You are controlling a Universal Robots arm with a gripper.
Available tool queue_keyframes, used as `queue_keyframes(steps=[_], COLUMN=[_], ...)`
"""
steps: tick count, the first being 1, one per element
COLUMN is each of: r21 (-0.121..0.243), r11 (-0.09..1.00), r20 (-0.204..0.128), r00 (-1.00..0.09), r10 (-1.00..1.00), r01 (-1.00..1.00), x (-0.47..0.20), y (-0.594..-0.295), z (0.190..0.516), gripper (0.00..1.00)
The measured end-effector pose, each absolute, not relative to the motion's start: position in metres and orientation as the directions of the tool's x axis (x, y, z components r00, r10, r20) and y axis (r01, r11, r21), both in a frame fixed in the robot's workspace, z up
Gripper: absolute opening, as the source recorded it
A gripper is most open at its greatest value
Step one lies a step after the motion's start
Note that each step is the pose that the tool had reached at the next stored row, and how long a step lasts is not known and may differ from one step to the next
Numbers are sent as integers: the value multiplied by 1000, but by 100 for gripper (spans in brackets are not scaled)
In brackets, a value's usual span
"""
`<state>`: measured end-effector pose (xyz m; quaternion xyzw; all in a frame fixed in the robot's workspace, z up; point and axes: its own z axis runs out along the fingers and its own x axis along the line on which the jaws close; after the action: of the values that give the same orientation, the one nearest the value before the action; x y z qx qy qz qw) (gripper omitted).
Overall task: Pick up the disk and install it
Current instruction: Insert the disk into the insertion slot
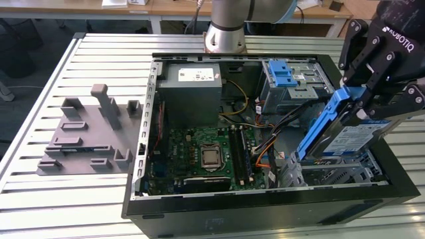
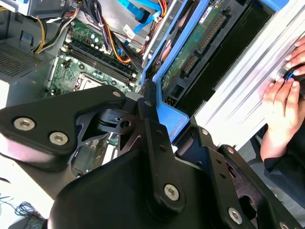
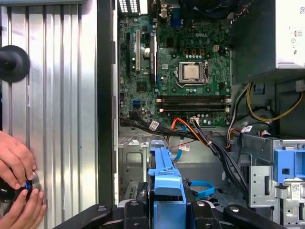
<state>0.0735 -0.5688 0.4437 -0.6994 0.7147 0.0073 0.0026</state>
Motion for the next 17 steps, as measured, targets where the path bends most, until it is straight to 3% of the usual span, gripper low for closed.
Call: queue_keyframes(steps=[17], r21=[7], r11=[31], r20=[-14], r00=[-31], r10=[-999], r01=[-999], x=[74], y=[-569], z=[436], gripper=[36])
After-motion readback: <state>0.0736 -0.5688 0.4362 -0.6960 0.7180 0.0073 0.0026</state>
